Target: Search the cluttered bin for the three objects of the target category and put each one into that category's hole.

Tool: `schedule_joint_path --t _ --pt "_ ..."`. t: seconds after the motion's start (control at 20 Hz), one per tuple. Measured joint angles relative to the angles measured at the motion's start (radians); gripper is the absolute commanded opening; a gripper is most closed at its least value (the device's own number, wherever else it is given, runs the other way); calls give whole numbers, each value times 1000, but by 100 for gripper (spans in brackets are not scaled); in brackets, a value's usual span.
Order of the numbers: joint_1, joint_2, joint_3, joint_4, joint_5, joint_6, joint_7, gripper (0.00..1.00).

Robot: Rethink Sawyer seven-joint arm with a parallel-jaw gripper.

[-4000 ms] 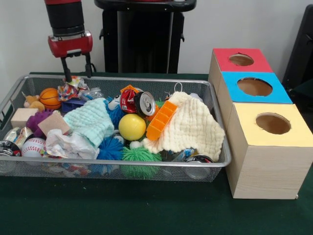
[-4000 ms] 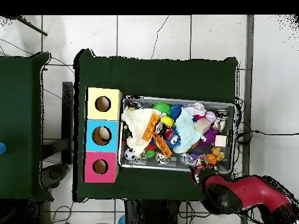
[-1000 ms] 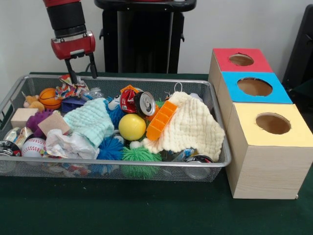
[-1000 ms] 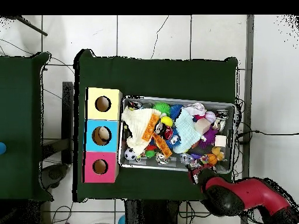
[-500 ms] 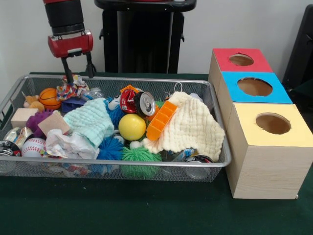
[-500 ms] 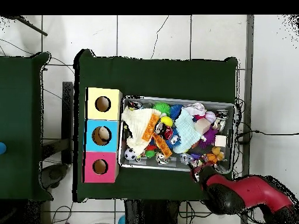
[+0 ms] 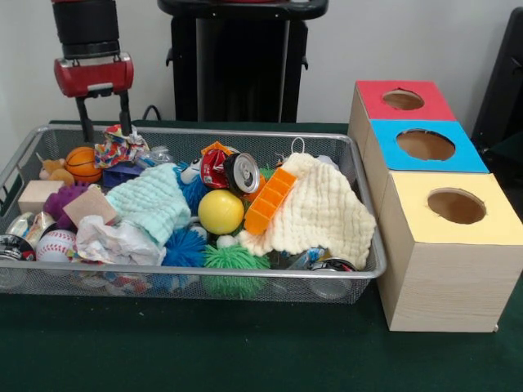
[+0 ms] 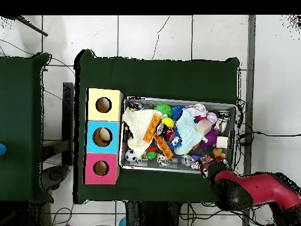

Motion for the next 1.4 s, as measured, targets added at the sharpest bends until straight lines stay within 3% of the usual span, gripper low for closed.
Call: schedule_joint_path --t 0.4,0.85,1.4 --pt "4 0 0 -36 0 7 -72 100" --pt "65 0 -41 -43 0 7 -74 100" --pt "72 -1 -82 -32 -29 6 -74 100"
